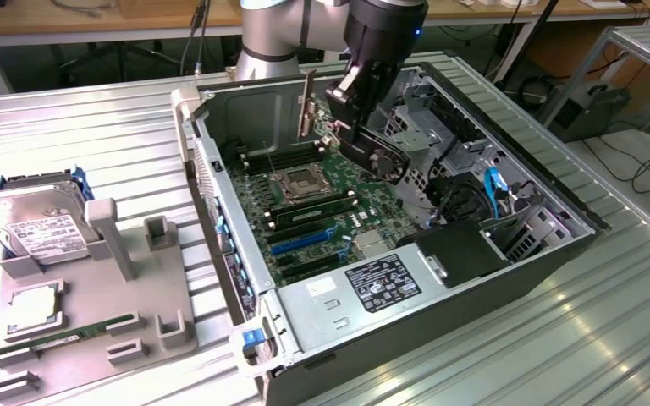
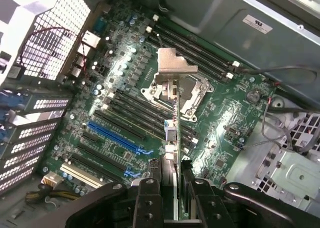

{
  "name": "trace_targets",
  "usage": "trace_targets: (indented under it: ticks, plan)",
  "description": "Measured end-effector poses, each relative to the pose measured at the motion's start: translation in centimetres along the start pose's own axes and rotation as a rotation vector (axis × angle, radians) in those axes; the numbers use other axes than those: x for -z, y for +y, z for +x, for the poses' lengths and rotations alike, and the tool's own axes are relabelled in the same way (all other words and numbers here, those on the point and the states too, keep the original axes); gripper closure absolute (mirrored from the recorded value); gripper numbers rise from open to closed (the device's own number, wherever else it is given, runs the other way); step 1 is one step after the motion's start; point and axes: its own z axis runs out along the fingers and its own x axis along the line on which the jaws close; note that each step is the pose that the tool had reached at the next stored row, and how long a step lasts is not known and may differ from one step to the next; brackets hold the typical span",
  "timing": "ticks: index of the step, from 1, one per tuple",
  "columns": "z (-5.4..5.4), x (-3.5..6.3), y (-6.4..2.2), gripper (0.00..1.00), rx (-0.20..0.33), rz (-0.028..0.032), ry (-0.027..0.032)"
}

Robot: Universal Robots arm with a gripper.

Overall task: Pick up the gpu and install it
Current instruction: 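Insert the gpu into the slot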

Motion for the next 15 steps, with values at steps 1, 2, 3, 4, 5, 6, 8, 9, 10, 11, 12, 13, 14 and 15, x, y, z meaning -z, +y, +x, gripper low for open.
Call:
trace_targets:
  ticks: [1, 2, 3, 4, 5, 6, 8, 9, 10, 11, 12, 13, 14, 15]
  plan:
    - [0.0, 0.0, 0.0, 0.73, 0.01, -0.0001, 0.0002]
    - [0.0, 0.0, 0.0, 0.73, 0.02, -0.0002, 0.0004]
    - [0.0, 0.0, 0.0, 0.73, 0.03, -0.0003, 0.0005]
    - [0.0, 0.0, 0.0, 0.73, 0.041, -0.0004, 0.0007]
    - [0.0, 0.0, 0.0, 0.73, 0.054, -0.0005, 0.001]
    - [0.0, 0.0, 0.0, 0.73, 0.065, -0.0006, 0.0012]
    - [0.0, 0.0, 0.0, 0.73, 0.094, -0.001, 0.0017]
    - [0.0, 0.0, 0.0, 0.73, 0.106, -0.0011, 0.0019]
    - [0.0, 0.0, 0.0, 0.73, 0.119, -0.0012, 0.0021]
    - [0.0, -0.01, 0.0, 0.73, 0.143, -0.0015, 0.0025]
    - [-0.01, -0.01, 0.0, 0.73, 0.155, -0.0016, 0.0028]
    - [-0.01, -0.01, 0.0, 0.73, 0.166, -0.0017, 0.003]
    - [-0.01, -0.01, 0.0, 0.73, 0.188, -0.0019, 0.0034]
    - [-0.01, -0.01, 0.0, 0.73, 0.201, -0.002, 0.0036]
